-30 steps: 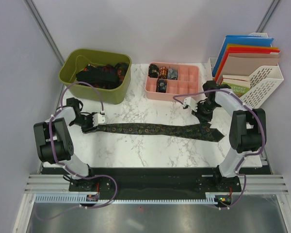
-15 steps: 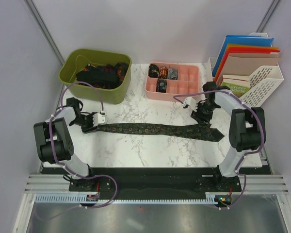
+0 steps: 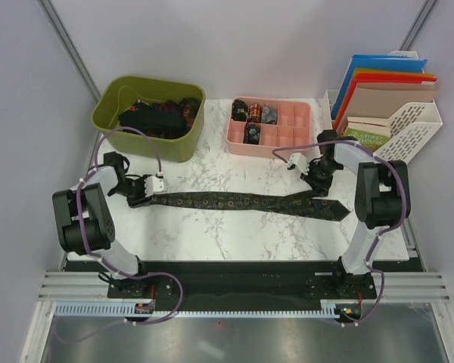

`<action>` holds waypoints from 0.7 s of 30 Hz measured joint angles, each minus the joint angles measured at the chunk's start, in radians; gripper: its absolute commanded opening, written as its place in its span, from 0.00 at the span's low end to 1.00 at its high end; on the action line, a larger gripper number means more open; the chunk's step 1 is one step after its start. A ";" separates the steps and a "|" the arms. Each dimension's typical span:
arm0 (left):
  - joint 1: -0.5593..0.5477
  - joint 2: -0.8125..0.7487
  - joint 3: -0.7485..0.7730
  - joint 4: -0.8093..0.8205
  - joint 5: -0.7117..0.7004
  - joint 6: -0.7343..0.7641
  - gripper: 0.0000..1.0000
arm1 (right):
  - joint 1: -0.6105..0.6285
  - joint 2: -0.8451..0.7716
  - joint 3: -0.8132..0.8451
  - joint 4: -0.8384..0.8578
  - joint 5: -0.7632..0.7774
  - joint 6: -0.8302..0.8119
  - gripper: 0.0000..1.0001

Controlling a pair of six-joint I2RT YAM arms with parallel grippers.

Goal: Roll the ties
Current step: Flatten out the tie at the center of the board.

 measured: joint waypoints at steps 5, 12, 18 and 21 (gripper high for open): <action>0.000 0.000 0.000 0.000 0.000 -0.002 0.52 | 0.000 -0.010 0.000 -0.024 -0.004 -0.010 0.00; 0.000 0.006 0.007 -0.004 0.000 -0.008 0.54 | 0.000 -0.095 0.015 -0.133 -0.003 -0.015 0.00; 0.000 0.020 0.025 -0.021 0.003 -0.008 0.48 | 0.000 -0.159 -0.038 -0.161 0.007 -0.012 0.02; 0.000 0.024 0.028 -0.034 0.003 -0.008 0.45 | 0.000 -0.153 -0.085 -0.154 0.017 0.004 0.09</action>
